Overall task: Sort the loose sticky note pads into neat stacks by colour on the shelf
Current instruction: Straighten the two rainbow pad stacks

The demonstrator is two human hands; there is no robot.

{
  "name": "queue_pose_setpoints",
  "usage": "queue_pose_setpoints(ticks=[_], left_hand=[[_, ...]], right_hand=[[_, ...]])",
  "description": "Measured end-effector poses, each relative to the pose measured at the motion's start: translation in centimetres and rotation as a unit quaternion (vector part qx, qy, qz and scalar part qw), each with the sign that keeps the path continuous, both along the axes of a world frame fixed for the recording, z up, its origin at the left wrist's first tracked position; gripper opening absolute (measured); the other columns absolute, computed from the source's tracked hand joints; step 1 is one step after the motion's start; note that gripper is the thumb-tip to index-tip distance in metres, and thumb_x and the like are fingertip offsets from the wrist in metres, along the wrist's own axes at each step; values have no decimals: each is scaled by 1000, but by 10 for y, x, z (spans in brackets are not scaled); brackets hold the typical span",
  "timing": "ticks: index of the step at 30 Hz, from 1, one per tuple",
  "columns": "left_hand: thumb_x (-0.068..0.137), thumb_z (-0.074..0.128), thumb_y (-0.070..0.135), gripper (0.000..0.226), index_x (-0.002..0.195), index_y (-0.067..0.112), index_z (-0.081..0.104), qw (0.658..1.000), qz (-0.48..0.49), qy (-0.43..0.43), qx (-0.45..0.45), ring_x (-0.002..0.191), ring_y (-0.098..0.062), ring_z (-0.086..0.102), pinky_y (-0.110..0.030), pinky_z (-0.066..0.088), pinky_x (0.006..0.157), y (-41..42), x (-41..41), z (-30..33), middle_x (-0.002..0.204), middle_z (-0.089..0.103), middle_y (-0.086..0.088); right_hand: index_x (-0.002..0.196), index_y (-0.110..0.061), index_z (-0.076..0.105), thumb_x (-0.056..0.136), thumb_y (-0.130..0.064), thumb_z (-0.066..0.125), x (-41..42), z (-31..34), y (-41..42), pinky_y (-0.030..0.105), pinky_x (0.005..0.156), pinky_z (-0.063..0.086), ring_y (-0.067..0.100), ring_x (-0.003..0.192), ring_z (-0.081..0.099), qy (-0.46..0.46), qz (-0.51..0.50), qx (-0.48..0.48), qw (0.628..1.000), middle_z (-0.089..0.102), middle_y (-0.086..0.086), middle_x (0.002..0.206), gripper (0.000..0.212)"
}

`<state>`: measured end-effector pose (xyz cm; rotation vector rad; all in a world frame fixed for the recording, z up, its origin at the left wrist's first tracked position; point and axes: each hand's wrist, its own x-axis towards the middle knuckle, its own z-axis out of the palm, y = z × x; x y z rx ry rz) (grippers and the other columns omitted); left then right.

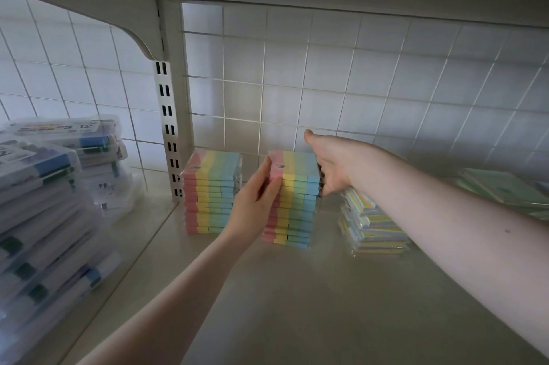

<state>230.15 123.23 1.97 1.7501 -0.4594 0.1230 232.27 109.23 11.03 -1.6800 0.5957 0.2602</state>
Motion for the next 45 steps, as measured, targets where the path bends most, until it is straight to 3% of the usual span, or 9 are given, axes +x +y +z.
queue_pose_setpoints(ticks=[4, 8, 12, 17, 20, 22, 28, 39, 45], left_hand=[[98, 27, 54, 53, 142, 28, 42, 993, 1, 81, -90, 129, -5, 41, -30, 29, 112, 1, -3, -8, 141, 45, 14], [101, 19, 45, 59, 87, 7, 62, 984, 7, 125, -127, 77, -1, 64, -15, 49, 68, 1, -7, -13, 80, 68, 2], [101, 21, 47, 54, 92, 22, 68, 983, -14, 158, -97, 75, 1, 63, -7, 46, 48, -3, -11, -15, 85, 69, 8], [90, 40, 57, 43, 124, 35, 54, 987, -96, 119, -40, 97, 2, 63, -14, 52, 73, 8, -7, -22, 108, 67, 14], [70, 79, 42, 86, 141, 31, 33, 988, -98, 77, 93, 112, 0, 57, -31, 47, 100, 17, 3, -36, 126, 59, 14], [71, 81, 31, 101, 150, 24, 17, 981, -77, 68, 163, 121, -8, 52, -32, 39, 107, 17, 7, -42, 134, 54, 8], [82, 71, 23, 76, 146, 20, 29, 979, -50, 9, 199, 108, -3, 51, -12, 34, 90, 15, 5, -43, 114, 54, 17], [82, 70, 34, 85, 150, 19, 21, 978, -24, 11, 208, 121, -12, 51, -25, 37, 103, 11, 7, -51, 131, 56, 6], [91, 59, 34, 63, 145, 17, 32, 986, 4, 20, 166, 105, -9, 58, -22, 43, 92, 3, 3, -51, 112, 63, 10]], right_hand=[[126, -9, 51, 91, -66, 24, 4, -2, 1, 51, 100, 39, 28, 106, 59, 4, -10, -9, 1000, 61, 12, 120, 73], [134, -8, 43, 90, -69, 17, 4, -3, 0, 65, 101, 26, 35, 115, 50, 11, -13, -22, 1000, 55, 15, 125, 79], [131, -11, 48, 86, -74, 18, 8, -7, -2, 68, 97, 31, 35, 109, 56, 13, -18, -10, 1000, 59, 17, 120, 83], [126, -10, 52, 87, -73, 21, 9, -7, -3, 67, 99, 31, 32, 102, 58, 10, -26, -7, 1000, 61, 15, 116, 80], [125, -9, 52, 88, -72, 21, 7, -7, -3, 65, 98, 31, 31, 100, 58, 8, -25, -11, 1000, 61, 14, 117, 79], [124, -9, 53, 87, -72, 21, 6, -7, -4, 65, 97, 32, 30, 98, 58, 9, -23, -13, 1000, 61, 14, 118, 80], [125, -9, 53, 86, -73, 20, 7, -9, -7, 63, 97, 36, 31, 97, 60, 7, -19, -4, 1000, 63, 16, 115, 81], [129, -9, 50, 86, -74, 21, 10, -11, -9, 66, 103, 27, 35, 110, 56, 17, -19, -5, 1000, 60, 17, 117, 83], [128, -10, 51, 88, -72, 19, 8, -12, -7, 69, 96, 29, 37, 109, 55, 27, -16, -14, 999, 60, 18, 117, 80]])
